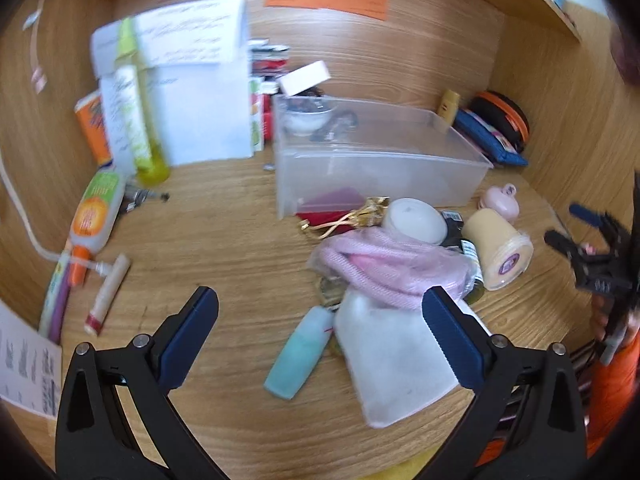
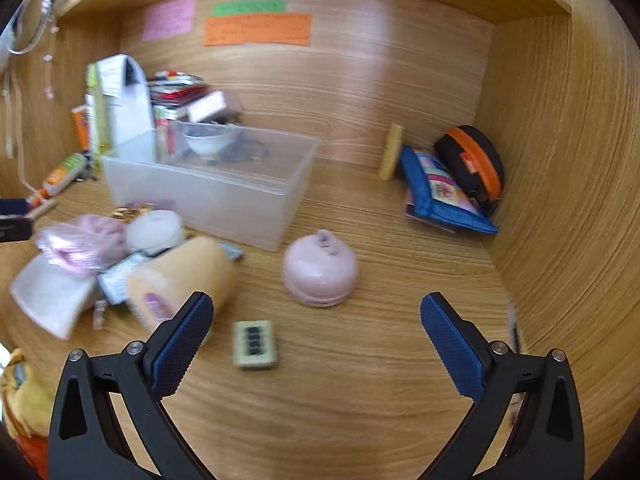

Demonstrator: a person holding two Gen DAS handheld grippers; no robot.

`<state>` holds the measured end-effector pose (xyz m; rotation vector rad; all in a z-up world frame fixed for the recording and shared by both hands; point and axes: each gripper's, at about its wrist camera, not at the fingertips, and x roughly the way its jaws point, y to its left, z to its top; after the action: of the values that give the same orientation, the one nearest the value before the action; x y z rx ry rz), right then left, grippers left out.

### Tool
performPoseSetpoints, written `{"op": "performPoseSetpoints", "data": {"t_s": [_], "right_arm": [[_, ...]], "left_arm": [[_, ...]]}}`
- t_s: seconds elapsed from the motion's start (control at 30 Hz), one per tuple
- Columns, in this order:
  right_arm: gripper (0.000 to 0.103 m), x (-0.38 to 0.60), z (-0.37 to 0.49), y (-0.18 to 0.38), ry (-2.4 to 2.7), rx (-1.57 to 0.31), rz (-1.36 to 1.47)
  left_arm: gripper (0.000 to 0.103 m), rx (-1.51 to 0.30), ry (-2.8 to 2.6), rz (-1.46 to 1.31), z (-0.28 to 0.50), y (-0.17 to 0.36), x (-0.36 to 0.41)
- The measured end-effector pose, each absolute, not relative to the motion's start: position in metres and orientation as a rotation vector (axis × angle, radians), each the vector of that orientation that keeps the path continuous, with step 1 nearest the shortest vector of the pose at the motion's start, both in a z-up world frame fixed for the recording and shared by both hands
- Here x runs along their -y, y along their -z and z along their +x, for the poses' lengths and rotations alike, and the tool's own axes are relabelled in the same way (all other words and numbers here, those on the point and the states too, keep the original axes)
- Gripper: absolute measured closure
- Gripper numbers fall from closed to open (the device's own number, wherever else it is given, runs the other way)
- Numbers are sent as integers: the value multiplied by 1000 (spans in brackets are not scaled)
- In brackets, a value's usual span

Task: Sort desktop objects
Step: 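Move left tool to pink rope bag while right tool approaches pink jar, then grasp pink rope bag with left tool while right tool grasps pink jar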

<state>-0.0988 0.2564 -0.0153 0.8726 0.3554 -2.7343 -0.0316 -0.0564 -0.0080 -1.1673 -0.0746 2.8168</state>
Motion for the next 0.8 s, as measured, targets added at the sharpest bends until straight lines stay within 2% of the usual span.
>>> {"op": "performPoseSetpoints", "data": {"t_s": [0.23, 0.5, 0.8], "right_arm": [[0, -269, -127, 21, 2704, -349, 969], [0, -272, -148, 32, 2626, -256, 1069], [0, -267, -177, 38, 2587, -308, 1151]], "left_arm": [[0, -290, -2750, -1228, -45, 25, 11], [0, -346, -2641, -1330, -79, 39, -1], [0, -371, -2713, -1283, -99, 20, 6]]}}
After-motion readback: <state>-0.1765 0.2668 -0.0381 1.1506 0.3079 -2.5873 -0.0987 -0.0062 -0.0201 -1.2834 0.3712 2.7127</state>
